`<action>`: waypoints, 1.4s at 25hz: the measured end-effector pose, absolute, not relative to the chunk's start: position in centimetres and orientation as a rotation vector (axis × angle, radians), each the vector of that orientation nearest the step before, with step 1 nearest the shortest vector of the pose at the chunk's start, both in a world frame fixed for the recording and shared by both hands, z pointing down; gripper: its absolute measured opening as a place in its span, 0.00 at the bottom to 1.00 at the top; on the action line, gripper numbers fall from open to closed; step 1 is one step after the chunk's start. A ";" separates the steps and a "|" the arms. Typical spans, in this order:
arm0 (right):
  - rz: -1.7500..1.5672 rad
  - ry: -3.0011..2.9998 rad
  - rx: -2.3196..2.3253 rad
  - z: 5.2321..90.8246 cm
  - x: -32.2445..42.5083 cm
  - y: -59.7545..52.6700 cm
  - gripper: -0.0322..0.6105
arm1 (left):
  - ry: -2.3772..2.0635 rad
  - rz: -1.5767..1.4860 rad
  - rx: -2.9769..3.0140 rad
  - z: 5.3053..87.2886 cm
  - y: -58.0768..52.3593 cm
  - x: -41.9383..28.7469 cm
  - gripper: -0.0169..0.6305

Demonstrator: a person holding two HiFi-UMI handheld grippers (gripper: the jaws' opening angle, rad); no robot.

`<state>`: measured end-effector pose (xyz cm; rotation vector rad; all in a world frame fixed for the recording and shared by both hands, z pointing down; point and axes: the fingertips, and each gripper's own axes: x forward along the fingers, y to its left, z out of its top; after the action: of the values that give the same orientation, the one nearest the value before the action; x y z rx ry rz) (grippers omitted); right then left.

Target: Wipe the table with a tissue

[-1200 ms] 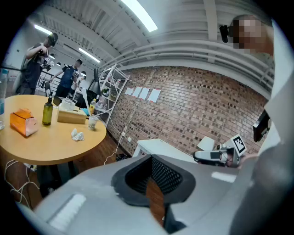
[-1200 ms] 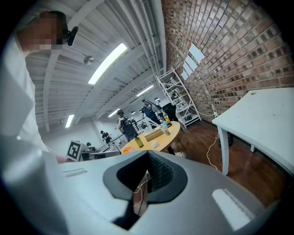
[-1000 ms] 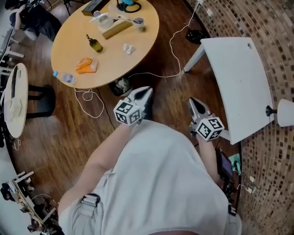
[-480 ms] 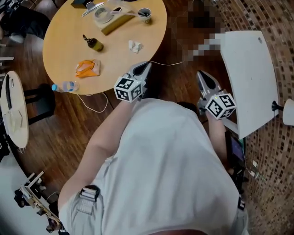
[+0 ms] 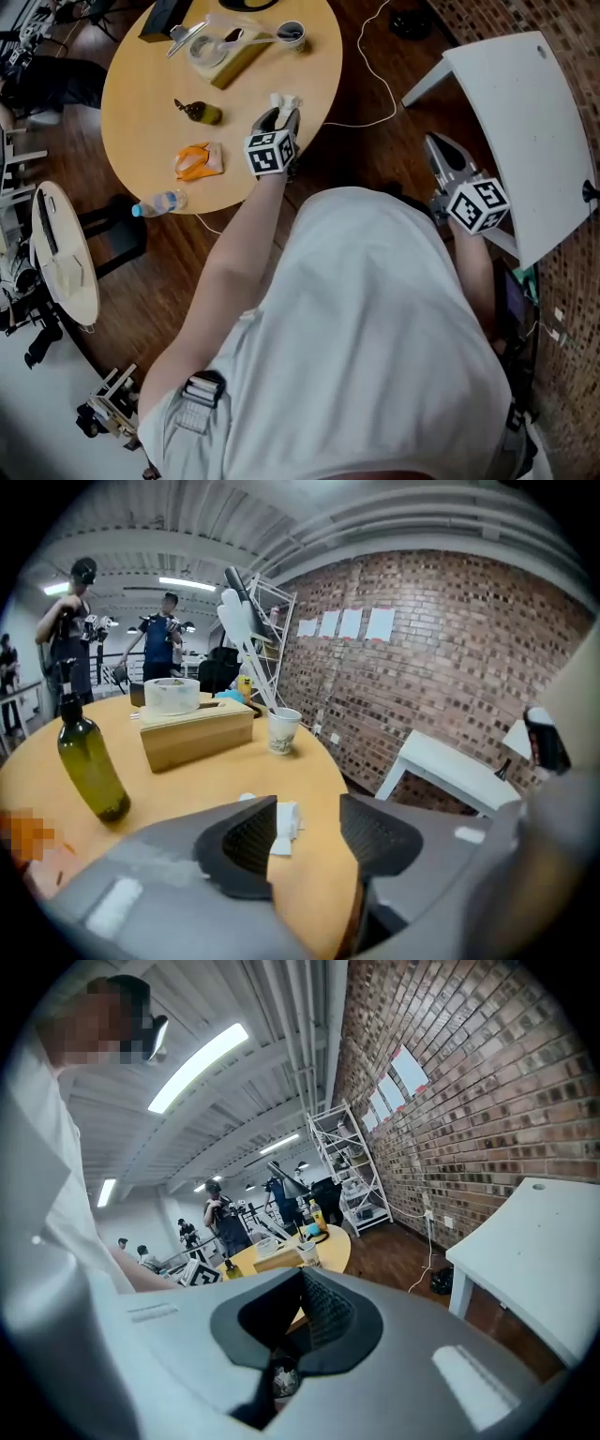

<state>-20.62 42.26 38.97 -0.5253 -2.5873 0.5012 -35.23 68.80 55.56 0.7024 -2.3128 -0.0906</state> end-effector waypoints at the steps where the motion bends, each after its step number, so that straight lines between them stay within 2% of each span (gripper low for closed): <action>1: 0.505 -2.593 -0.509 38.8 -20.3 41.8 0.06 | -2.307 -0.044 0.684 56.0 69.0 -35.8 0.41; 4: 0.542 -2.624 -0.468 37.9 -19.5 40.9 0.06 | -2.275 0.057 0.656 57.6 69.4 -37.7 0.49; 12: 0.649 -2.640 -0.312 38.8 -17.4 38.5 0.06 | -2.153 0.059 0.640 62.4 69.3 -39.7 0.49; 13: 0.658 -2.639 -0.295 39.1 -17.3 38.4 0.06 | -2.148 0.089 0.635 62.5 69.6 -39.7 0.46; 15: 0.667 -2.639 -0.263 39.2 -17.1 38.0 0.06 | -2.146 0.101 0.621 62.8 69.9 -40.0 0.32; 18: 0.656 -2.650 -0.209 38.8 -16.5 37.1 0.06 | -2.146 0.053 0.680 62.6 68.7 -39.6 0.21; 26: 0.639 -2.668 -0.250 40.2 -19.0 36.5 0.06 | -2.232 -0.119 0.881 57.0 65.5 -37.4 0.19; 35: 0.553 -2.728 -0.170 38.3 -17.6 25.9 0.06 | -2.125 -0.240 1.318 48.7 43.0 -30.1 0.19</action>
<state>-17.61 25.87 38.32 -0.1697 -2.7284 0.5533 -30.14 42.96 48.68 1.3180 -2.1250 -0.2398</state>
